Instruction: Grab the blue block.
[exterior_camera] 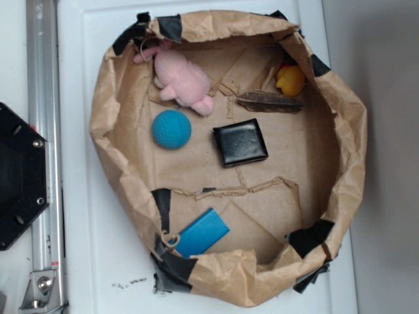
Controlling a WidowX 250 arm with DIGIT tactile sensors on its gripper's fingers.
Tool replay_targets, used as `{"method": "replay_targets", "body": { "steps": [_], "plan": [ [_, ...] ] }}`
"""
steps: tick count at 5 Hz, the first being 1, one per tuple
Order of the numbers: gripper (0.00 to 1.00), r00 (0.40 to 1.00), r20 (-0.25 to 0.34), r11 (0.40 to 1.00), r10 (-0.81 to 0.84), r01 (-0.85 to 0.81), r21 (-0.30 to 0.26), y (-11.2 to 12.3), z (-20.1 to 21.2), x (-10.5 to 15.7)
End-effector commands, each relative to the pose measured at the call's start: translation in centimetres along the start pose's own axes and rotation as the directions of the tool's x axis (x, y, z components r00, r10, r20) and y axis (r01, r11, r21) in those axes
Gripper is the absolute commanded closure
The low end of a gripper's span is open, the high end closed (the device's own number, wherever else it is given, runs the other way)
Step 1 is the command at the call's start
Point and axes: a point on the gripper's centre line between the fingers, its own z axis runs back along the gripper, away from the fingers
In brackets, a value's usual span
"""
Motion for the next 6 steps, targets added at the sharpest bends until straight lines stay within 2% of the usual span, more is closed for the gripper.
{"method": "replay_targets", "body": {
  "steps": [1, 2, 3, 4, 5, 6],
  "plan": [
    [0.0, 1.0, 0.0, 1.0, 0.0, 0.0, 0.0, 0.0, 0.0, 0.0],
    [0.0, 0.992, -0.049, 0.993, 0.115, -0.114, 0.029, 0.8, -3.6, 4.6],
    [0.0, 0.961, -0.094, 0.965, 0.26, -0.255, 0.055, -0.4, -7.1, 8.9],
    [0.0, 0.902, -0.141, 0.913, 0.409, -0.405, 0.059, -0.5, -10.6, 12.2],
    [0.0, 0.853, -0.184, 0.872, 0.489, -0.487, 0.06, -0.7, -14.7, 12.8],
    [0.0, 0.812, -0.257, 0.848, 0.524, -0.527, 0.065, -2.3, -17.1, 11.8]
  ]
}}
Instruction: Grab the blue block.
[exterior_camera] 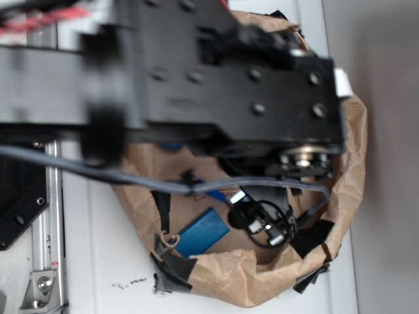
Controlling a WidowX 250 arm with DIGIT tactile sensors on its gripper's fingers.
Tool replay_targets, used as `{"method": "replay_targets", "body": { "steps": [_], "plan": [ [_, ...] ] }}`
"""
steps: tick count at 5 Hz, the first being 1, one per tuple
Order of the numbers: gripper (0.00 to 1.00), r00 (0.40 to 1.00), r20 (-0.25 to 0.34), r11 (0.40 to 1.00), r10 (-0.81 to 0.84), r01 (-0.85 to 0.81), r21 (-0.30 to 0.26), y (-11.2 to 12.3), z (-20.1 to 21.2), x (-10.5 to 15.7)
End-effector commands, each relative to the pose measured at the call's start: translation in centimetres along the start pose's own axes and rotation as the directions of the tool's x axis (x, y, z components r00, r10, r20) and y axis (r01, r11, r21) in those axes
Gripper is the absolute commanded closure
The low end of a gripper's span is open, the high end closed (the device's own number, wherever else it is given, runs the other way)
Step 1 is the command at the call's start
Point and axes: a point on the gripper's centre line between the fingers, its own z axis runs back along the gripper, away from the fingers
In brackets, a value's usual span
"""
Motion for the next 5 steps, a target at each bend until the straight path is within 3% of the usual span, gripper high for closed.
{"method": "replay_targets", "body": {
  "steps": [1, 2, 3, 5],
  "plan": [
    [0.0, 0.997, -0.051, 0.997, 0.055, -0.057, -0.05, -0.6, -3.7, -1.6],
    [0.0, 0.998, -0.059, 0.994, 0.022, -0.028, -0.107, -0.8, -5.9, -1.4],
    [0.0, 0.987, -0.161, 0.99, -0.019, -0.004, -0.138, -2.9, -8.1, -2.7],
    [0.0, 0.968, -0.233, 0.99, -0.092, 0.063, -0.128, -4.5, -10.8, -6.6]
  ]
}}
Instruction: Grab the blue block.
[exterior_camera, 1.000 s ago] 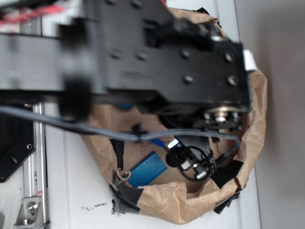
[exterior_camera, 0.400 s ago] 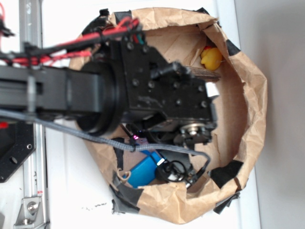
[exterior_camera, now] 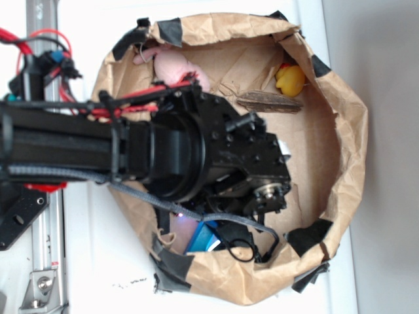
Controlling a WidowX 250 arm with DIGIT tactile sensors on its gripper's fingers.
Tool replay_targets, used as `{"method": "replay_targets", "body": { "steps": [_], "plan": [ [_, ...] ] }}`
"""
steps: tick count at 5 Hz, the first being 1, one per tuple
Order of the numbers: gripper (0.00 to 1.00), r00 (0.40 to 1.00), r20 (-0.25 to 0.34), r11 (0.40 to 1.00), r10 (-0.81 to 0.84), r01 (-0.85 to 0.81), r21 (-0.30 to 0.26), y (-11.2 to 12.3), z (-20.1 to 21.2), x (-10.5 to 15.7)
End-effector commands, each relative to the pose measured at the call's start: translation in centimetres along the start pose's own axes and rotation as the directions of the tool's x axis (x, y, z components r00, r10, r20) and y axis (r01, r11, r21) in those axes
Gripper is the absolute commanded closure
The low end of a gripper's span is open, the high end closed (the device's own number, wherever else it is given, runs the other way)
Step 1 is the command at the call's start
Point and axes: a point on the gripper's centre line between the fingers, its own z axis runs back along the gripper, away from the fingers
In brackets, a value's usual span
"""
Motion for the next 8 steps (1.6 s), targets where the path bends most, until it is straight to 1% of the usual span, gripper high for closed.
{"method": "replay_targets", "body": {
  "steps": [1, 2, 3, 4, 5, 6, 7, 8],
  "plan": [
    [1.0, 0.996, -0.036, 0.995, -0.079, 0.081, 0.058, -0.2, -3.0, -2.9],
    [1.0, 0.995, -0.002, 0.994, -0.103, 0.103, 0.039, -0.1, -1.9, -2.6],
    [1.0, 0.991, 0.018, 0.991, -0.133, 0.133, 0.032, 0.1, -0.5, -1.6],
    [1.0, 0.958, 0.167, 0.972, -0.232, 0.222, 0.075, 0.8, 3.2, -0.1],
    [1.0, 0.868, 0.398, 0.954, -0.298, 0.282, 0.1, 3.0, 10.1, 2.0],
    [1.0, 0.795, 0.48, 0.926, -0.372, 0.355, 0.129, 3.6, 14.6, 2.5],
    [1.0, 0.758, 0.491, 0.902, -0.43, 0.386, 0.194, 2.6, 16.1, 1.5],
    [1.0, 0.761, 0.492, 0.905, -0.424, 0.384, 0.185, 2.9, 16.6, 1.6]
  ]
}}
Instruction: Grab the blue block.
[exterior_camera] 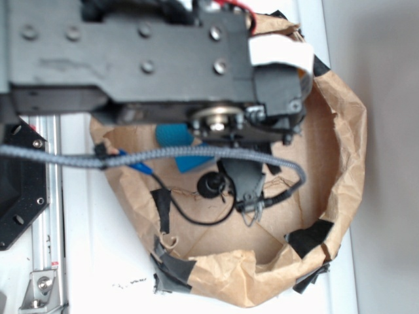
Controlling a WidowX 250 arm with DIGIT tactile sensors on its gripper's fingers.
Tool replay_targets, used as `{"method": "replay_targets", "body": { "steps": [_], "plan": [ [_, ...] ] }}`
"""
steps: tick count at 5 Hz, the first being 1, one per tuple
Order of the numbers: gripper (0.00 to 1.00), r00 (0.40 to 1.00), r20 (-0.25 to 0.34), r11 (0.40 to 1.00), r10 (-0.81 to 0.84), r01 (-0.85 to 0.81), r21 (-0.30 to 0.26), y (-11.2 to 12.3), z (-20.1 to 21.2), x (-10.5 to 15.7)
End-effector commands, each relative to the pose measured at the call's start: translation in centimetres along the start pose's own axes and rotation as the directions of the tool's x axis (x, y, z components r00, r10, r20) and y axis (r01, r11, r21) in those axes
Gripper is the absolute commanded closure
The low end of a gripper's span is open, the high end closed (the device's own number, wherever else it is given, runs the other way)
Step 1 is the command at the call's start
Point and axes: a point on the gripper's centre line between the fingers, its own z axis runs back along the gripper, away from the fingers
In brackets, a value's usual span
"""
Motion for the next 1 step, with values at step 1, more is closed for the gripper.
{"method": "replay_targets", "body": {
  "steps": [1],
  "plan": [
    [1.0, 0.993, 0.103, 0.998, -0.059, 0.059, 0.002, -0.58, 2.57, 0.73]
  ]
}}
